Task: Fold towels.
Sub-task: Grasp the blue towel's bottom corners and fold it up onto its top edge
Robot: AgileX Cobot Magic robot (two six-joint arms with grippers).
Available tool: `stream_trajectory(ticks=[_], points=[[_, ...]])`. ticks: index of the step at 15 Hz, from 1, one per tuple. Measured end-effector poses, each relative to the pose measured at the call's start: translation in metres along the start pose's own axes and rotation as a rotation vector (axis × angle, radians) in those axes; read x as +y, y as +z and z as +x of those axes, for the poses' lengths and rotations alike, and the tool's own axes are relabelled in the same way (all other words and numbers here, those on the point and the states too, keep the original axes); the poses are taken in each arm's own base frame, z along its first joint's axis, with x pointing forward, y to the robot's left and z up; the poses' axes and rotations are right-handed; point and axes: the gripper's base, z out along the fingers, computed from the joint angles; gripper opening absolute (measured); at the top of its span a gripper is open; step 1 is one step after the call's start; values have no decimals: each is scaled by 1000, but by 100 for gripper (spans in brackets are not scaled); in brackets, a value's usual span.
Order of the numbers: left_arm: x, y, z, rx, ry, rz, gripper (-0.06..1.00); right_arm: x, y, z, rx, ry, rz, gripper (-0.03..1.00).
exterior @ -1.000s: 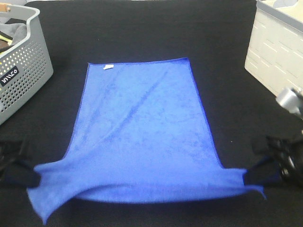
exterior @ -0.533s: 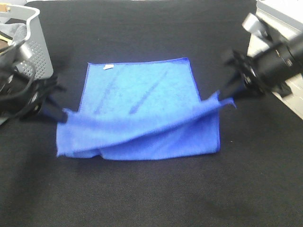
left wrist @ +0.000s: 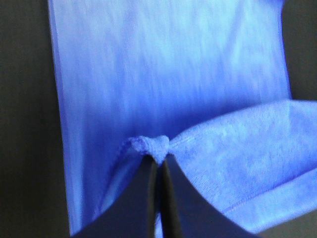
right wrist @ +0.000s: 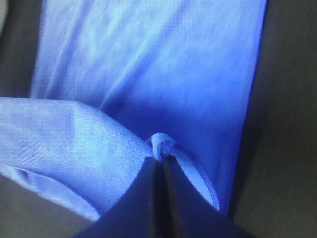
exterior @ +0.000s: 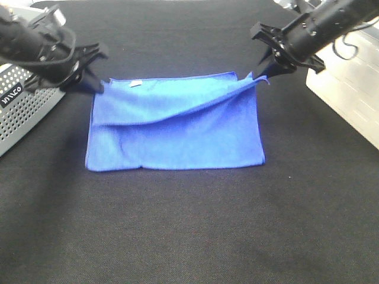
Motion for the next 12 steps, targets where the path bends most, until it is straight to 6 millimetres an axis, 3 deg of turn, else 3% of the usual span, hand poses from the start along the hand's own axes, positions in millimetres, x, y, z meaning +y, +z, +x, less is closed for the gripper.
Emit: stream_trajectory(ticks=[2, 7, 12], points=[[5, 22, -24, -91, 9, -22, 0, -10, 21, -21, -30, -15, 8, 0], [25, 74, -49, -217, 3, -75, 0, -34, 68, -52, -134, -29, 32, 0], [37, 107, -61, -276, 12, -93, 2, -52, 93, -56, -216, -6, 67, 2]])
